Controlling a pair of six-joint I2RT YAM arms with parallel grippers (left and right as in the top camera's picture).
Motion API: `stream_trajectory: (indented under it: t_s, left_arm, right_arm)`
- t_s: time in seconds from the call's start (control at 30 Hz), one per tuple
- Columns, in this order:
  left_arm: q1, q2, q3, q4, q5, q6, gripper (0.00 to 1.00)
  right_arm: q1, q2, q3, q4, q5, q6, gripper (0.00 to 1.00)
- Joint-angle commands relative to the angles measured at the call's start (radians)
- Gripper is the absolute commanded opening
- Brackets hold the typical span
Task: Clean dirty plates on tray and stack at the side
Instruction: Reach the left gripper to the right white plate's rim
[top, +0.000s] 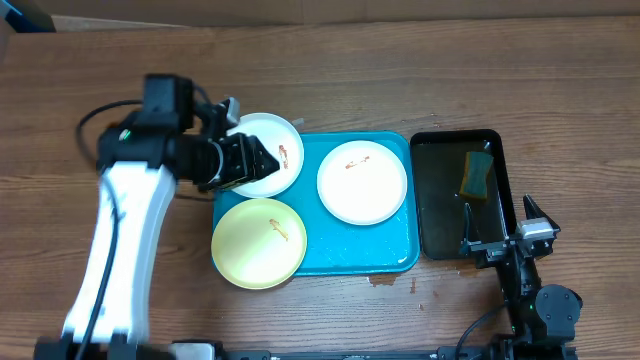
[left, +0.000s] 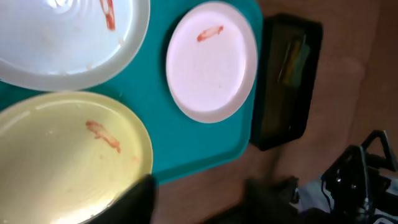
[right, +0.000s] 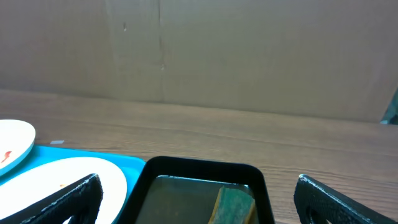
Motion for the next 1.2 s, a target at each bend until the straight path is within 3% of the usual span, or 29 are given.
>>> stream_trajectory:
  t_s: [0.0, 0.07, 0.2, 0.4, 0.53, 0.73, 0.83, 0.93, 0.97, 1.0, 1.03, 1.17]
  left_arm:
    - [-0.066, 0.105, 0.013, -0.024, 0.027, -0.048, 0.04]
    - [-0.123, 0.161, 0.011, -0.02, -0.055, -0.093, 0.04]
    - [-0.246, 0.26, 0.011, 0.023, -0.179, -0.201, 0.15]
    - [-0.402, 0.391, 0.011, 0.203, -0.18, -0.429, 0.44]
    - [-0.466, 0.432, 0.011, 0.311, -0.179, -0.605, 0.5]
    - [-0.525, 0.423, 0.023, 0.35, -0.219, -0.755, 0.34]
    - [-0.579, 0.401, 0.026, 0.34, -0.362, -0.84, 0.36]
    - [-0.628, 0.402, 0.026, 0.375, -0.405, -0.851, 0.36]
    - [-0.639, 0.402, 0.026, 0.381, -0.406, -0.85, 0.41]
    - [-0.647, 0.402, 0.026, 0.39, -0.422, -0.85, 0.32]
    - [-0.653, 0.402, 0.026, 0.404, -0.448, -0.85, 0.08]
    - [-0.653, 0.402, 0.026, 0.419, -0.437, -0.884, 0.04]
  right_arm:
    - [0.005, -0.008, -0.011, 0.005, -0.005, -0.004, 1.0]
    - [0.005, -0.008, -0.011, 0.005, -0.005, -0.004, 1.0]
    - [0.005, -0.008, -0.011, 0.005, -0.005, -0.004, 1.0]
    - [0.005, -0.008, -0.011, 0.005, -0.005, -0.004, 1.0]
    - [0.005, -0.008, -0.011, 0.005, -0.005, -0.004, 1.0]
    - [0.005, -0.008, -0.011, 0.005, -0.005, -0.004, 1.0]
    - [0.005, -0.008, -0.011, 0.005, -0.005, -0.004, 1.0]
    - [0.005, -0.008, -0.011, 0.005, -0.005, -0.004, 1.0]
    - [0.005, -0.008, -0.011, 0.005, -0.005, -0.004, 1.0]
    - [0.005, -0.008, -0.011, 0.005, -0.005, -0.004, 1.0]
    - [0.005, -0.008, -0.011, 0.005, -0.005, -0.004, 1.0]
    - [0.005, -0.008, -0.011, 0.005, -0.005, -0.004, 1.0]
